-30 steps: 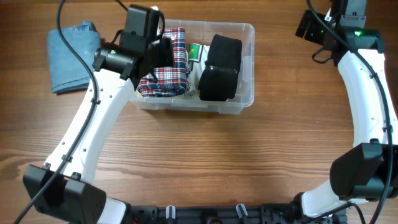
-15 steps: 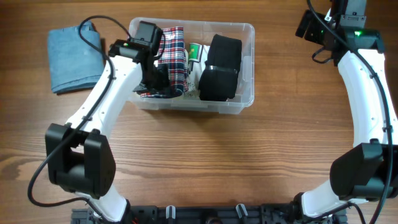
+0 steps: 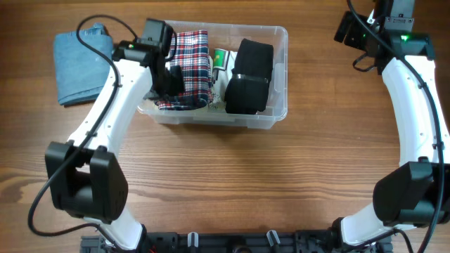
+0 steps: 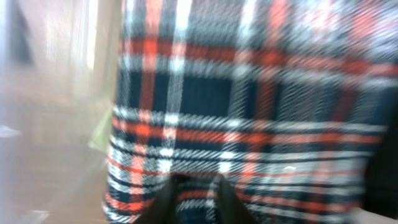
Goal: Pack container
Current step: 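Move the left gripper left to the blue denim folded cloth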
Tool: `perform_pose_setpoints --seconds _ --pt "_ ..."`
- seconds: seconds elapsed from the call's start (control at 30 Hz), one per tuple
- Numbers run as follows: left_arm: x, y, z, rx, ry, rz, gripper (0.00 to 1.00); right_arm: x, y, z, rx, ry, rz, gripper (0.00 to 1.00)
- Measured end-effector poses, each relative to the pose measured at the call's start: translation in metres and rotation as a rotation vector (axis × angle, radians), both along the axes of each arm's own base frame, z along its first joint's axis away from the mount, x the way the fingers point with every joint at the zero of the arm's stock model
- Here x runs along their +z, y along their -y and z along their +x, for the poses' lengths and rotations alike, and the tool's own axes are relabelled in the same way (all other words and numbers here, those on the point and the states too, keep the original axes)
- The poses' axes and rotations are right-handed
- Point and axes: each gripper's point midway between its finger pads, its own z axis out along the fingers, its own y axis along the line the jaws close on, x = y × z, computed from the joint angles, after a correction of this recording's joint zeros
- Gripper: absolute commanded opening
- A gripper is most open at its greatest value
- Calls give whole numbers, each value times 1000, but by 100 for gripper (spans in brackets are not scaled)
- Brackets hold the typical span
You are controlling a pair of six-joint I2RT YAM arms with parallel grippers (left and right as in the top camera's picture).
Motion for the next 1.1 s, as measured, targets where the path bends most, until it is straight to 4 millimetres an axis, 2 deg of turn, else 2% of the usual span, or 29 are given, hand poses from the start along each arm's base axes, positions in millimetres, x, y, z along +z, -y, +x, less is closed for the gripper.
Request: perform_pose_setpoints --seconds 0.03,0.07,0.1,0.13,0.17,0.2,0.27,0.37,0.43,0.47,0.53,0.57,0.73,0.8,0.97,1.1 --pt "16 2 8 1 46 -11 59 0 0 0 0 0 0 100" --pt "39 3 16 3 112 -26 84 0 0 0 0 0 0 100" --pt "64 4 20 4 179 -36 100 0 0 0 0 0 0 100" --pt "79 3 21 2 219 -40 100 0 0 0 0 0 0 100" --pt "103 -3 20 16 284 -37 100 0 0 0 0 0 0 100" --pt "119 -11 18 37 326 -27 100 0 0 0 0 0 0 100" --pt "146 -48 13 125 399 39 100 0 0 0 0 0 0 100" --pt "158 -111 20 283 458 124 99 0 0 0 0 0 0 100" --pt "163 -153 32 387 505 162 60 0 0 0 0 0 0 100" --pt "162 -171 36 432 517 172 50 0 0 0 0 0 0 100" --pt "154 -202 44 501 519 188 12 0 0 0 0 0 0 100" --pt "145 -214 48 527 508 191 6 0 0 0 0 0 0 100" --pt "93 -249 77 579 453 203 6 0 0 0 0 0 0 100" --pt "51 -264 80 601 365 211 4 0 0 0 0 0 0 100" --pt "-17 -284 71 631 198 215 4 0 0 0 0 0 0 100" --pt "-43 -296 62 653 131 216 4 0 0 0 0 0 0 100"
